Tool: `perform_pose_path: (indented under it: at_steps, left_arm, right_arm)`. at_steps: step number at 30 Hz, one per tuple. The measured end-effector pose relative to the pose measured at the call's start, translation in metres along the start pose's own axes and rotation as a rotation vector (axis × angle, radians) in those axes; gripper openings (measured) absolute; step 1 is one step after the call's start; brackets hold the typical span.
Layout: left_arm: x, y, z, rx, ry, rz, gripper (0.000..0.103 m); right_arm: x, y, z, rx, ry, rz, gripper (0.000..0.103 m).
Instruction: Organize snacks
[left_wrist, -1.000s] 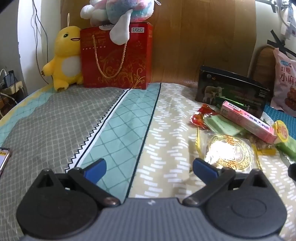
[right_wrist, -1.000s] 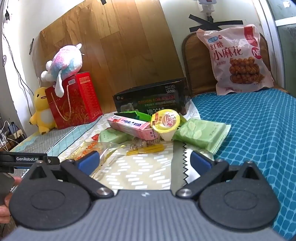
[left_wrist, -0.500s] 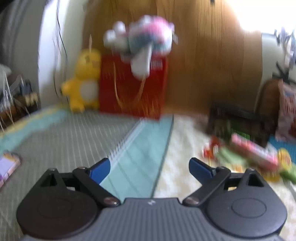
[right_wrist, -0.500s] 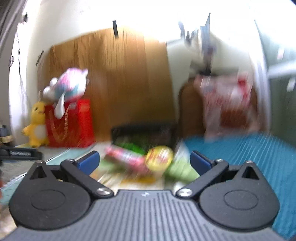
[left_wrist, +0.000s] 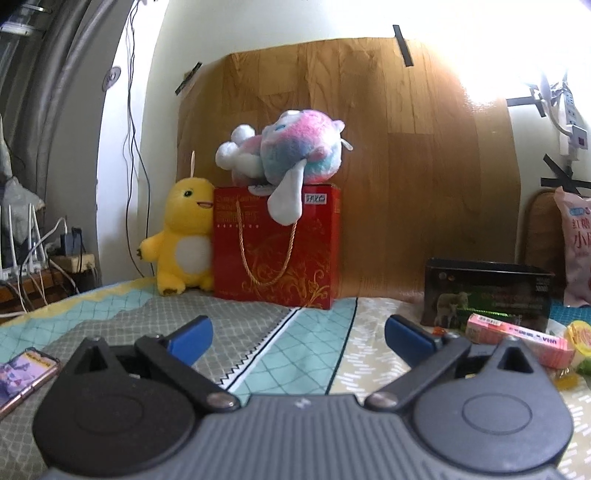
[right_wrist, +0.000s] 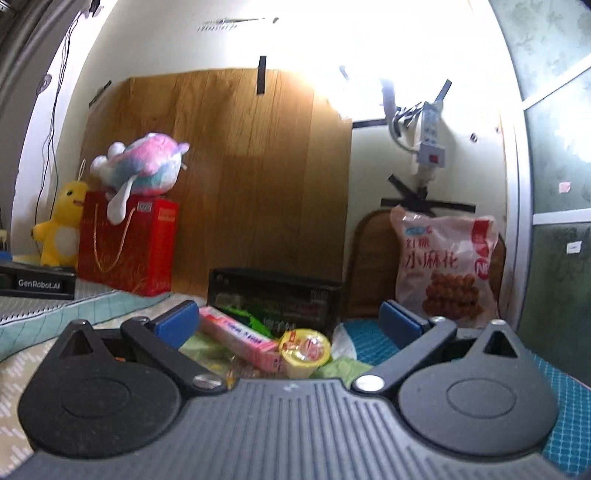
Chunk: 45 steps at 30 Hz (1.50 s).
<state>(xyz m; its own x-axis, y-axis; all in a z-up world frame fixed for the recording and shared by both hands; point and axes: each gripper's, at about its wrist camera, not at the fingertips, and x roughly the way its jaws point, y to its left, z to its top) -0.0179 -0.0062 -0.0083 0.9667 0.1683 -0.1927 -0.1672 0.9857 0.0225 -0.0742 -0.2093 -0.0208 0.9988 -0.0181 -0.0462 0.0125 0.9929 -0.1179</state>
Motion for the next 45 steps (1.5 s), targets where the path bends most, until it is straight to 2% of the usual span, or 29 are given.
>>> perform_pose_path:
  at_steps: [4,8,21,24,32,45]
  left_arm:
    - [-0.003,-0.005,-0.003,0.058,0.013,-0.059,0.103]
    - [-0.003,-0.009,-0.005,0.087,0.017,-0.059,0.103]
    - [0.001,0.001,-0.005,0.028,0.048,-0.062,0.103]
    - [0.004,0.003,-0.005,0.018,0.080,-0.079,0.103]
    - [0.006,0.001,-0.007,0.033,0.116,-0.110,0.103]
    - [0.012,0.005,-0.006,0.001,0.155,-0.129,0.103]
  right_arm:
    - [-0.005,0.000,-0.001,0.005,-0.019,-0.001,0.103]
    - [-0.006,-0.002,0.000,0.016,-0.025,0.002,0.103]
    - [-0.002,0.002,0.002,0.005,0.010,0.039,0.103]
    - [0.000,0.001,0.002,0.007,0.018,0.041,0.103]
    - [0.002,-0.002,0.002,0.015,0.037,0.052,0.103]
    - [0.004,-0.003,0.002,0.024,0.046,0.062,0.103]
